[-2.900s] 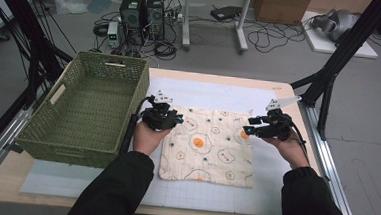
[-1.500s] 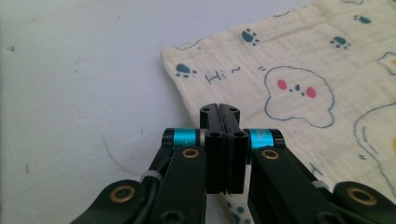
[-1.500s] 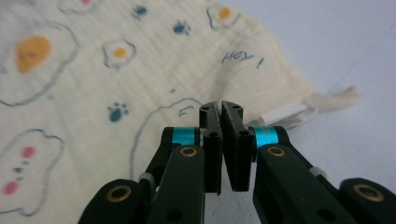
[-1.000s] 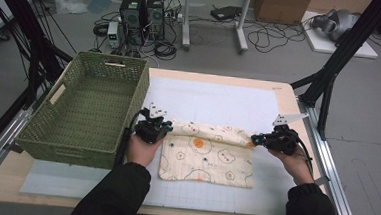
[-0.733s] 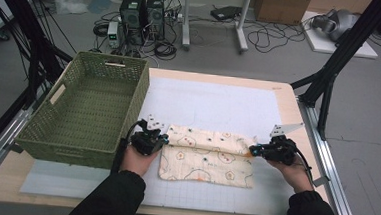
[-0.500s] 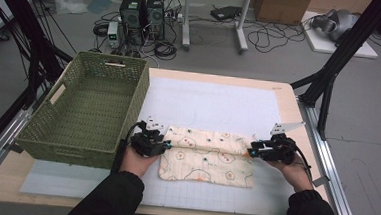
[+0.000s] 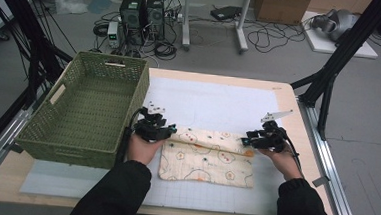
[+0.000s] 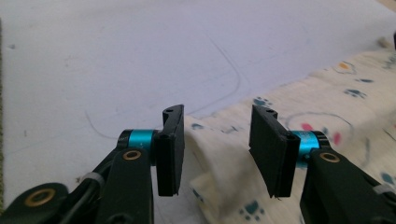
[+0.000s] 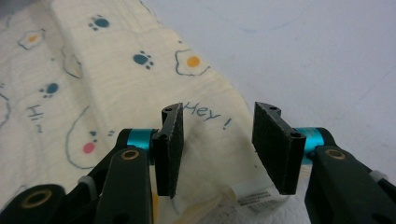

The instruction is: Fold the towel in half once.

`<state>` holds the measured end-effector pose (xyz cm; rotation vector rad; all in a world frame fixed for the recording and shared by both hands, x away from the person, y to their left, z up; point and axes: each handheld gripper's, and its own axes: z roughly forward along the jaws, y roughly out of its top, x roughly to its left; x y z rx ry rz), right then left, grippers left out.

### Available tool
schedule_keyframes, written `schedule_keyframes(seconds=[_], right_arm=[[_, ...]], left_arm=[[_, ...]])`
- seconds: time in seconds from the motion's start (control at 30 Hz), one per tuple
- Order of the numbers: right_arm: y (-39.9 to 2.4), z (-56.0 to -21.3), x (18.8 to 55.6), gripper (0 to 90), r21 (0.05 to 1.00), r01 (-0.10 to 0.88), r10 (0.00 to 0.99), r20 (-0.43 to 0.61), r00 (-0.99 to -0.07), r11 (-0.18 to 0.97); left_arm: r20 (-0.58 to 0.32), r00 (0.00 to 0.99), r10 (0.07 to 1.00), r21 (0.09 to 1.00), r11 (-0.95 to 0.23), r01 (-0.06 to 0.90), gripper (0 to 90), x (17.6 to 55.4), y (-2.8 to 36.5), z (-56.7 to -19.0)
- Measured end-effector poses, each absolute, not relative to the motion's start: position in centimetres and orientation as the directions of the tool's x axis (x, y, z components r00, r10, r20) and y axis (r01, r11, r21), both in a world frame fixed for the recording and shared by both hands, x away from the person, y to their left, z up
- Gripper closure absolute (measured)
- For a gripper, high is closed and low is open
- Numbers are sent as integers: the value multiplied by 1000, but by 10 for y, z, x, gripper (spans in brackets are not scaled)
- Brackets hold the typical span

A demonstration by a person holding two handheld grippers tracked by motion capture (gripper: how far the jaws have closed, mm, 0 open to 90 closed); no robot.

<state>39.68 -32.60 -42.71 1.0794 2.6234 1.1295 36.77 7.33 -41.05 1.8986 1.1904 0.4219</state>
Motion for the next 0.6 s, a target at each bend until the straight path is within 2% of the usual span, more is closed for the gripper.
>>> schedule_keyframes(seconds=[0.1,0.13,0.2,0.27,0.3,0.6], right_arm=[[-324,-434,401,614,643,589,640,195,-744,489],[-325,-436,402,641,639,593,637,202,-744,490],[-326,-436,402,748,639,594,632,209,-746,489],[-325,-435,401,824,635,581,616,203,-761,509],[-324,-435,400,844,639,570,611,191,-768,517],[-326,-413,386,861,706,508,586,162,-794,493]], left_arm=[[-157,490,857,750,-219,624,644,376,70,-421],[-156,507,848,731,-247,636,684,378,70,-425],[-148,536,831,691,-301,657,755,380,67,-432],[-137,554,821,688,-324,650,859,379,65,-434],[-134,553,823,693,-321,645,877,378,65,-433],[-74,550,832,776,-299,555,887,361,71,-418]])
